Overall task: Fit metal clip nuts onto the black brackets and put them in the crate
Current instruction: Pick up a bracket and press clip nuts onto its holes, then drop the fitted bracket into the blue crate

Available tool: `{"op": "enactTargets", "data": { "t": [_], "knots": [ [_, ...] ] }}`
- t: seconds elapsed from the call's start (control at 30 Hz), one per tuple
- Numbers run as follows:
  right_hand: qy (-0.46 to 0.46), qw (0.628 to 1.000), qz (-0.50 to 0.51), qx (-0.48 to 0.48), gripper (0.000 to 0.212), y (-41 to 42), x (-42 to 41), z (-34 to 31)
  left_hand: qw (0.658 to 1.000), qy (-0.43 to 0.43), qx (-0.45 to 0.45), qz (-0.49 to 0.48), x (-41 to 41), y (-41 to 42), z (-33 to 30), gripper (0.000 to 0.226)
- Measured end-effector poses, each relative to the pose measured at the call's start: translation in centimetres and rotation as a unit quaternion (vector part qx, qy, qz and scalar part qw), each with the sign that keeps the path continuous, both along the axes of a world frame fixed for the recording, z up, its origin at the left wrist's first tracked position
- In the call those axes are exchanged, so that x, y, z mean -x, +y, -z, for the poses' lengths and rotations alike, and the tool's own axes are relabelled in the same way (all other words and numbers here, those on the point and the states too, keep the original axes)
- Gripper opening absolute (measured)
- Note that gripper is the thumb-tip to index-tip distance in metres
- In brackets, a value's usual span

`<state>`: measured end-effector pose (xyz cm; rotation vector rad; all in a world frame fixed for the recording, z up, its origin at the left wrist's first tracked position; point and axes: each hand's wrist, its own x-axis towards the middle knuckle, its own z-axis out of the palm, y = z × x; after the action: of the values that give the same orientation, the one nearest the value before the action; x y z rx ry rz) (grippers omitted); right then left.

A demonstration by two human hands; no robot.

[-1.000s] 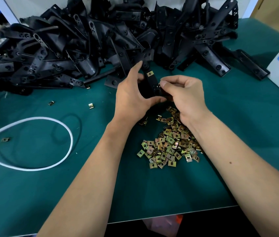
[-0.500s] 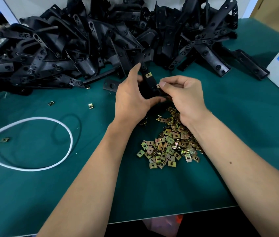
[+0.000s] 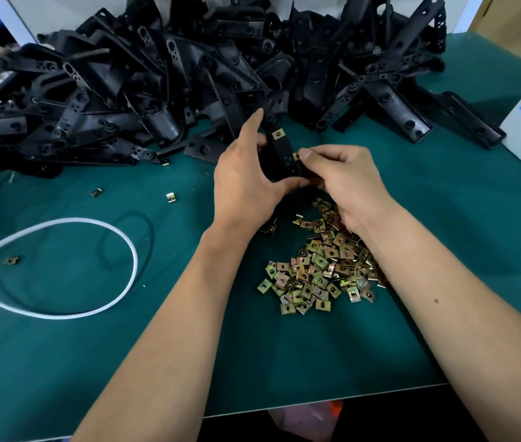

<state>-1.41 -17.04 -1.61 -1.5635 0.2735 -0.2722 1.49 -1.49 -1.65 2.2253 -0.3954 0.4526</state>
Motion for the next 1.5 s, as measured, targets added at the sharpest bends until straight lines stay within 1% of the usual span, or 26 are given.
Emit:
{"op": "enactTargets", "data": {
  "t": [0.1,0.23,0.43,0.57,0.67,0.77,0.87,0.93,1.07,1.13,1.23,1.3,1.4,1.47,1.5],
  "knots": [
    [-0.007,1.000,-0.009,-0.001,0.006,-0.1,0.1,-0.1,1.000,0.002,-0.011,0.000,0.1,0.0,-0.1,0.117],
    [-0.032,0.997,0.000,0.067,0.006,-0.1,0.2,0.0,1.000,-0.007,-0.021,-0.007,0.2,0.1,-0.2,0.117],
    [-0.057,0.988,-0.016,0.140,0.011,0.0,0.4,0.0,0.999,-0.015,-0.035,-0.004,0.4,-0.1,-0.2,0.118],
    [-0.062,0.989,-0.007,0.137,0.012,0.4,0.6,-0.1,0.999,-0.018,-0.031,-0.018,0.6,-0.3,-0.2,0.117],
    [-0.082,0.976,-0.011,0.201,0.016,0.5,0.6,-0.2,0.999,-0.015,-0.031,-0.038,0.7,-0.4,-0.2,0.116],
    [-0.088,0.961,-0.047,0.257,0.021,0.7,0.6,-0.4,0.998,-0.014,-0.031,-0.059,0.6,-0.2,-0.4,0.114],
    [-0.084,0.954,-0.066,0.280,0.025,0.4,0.6,-0.5,0.997,-0.006,-0.041,-0.063,0.8,-0.1,-0.7,0.112],
    [-0.081,0.952,-0.065,0.289,0.019,0.2,0.7,-0.6,0.997,-0.006,-0.051,-0.063,0.8,-0.3,-0.7,0.109],
    [-0.082,0.950,0.001,0.302,0.011,0.1,1.1,-1.2,0.995,-0.020,-0.076,-0.058,1.5,-1.2,-1.1,0.103],
    [-0.081,0.945,0.013,0.316,0.010,-0.2,1.3,-1.7,0.994,-0.029,-0.090,-0.060,1.8,-1.8,-1.4,0.101],
    [-0.082,0.932,0.024,0.352,0.016,-1.2,2.3,-2.4,0.991,-0.051,-0.106,-0.071,2.5,-3.3,-2.4,0.090],
    [-0.091,0.922,0.060,0.372,0.019,-2.0,3.2,-2.7,0.988,-0.075,-0.117,-0.067,3.2,-4.8,-3.1,0.083],
    [-0.117,0.922,0.159,0.333,0.015,-4.6,5.8,-3.2,0.987,-0.108,-0.120,-0.014,4.7,-8.6,-4.3,0.079],
    [-0.108,0.915,0.220,0.321,0.020,-7.0,7.7,-3.5,0.984,-0.124,-0.128,0.029,5.9,-11.7,-5.1,0.079],
    [-0.089,0.912,0.242,0.320,0.025,-8.7,9.0,-3.6,0.980,-0.136,-0.134,0.057,6.9,-13.7,-5.4,0.080]
  ]
}}
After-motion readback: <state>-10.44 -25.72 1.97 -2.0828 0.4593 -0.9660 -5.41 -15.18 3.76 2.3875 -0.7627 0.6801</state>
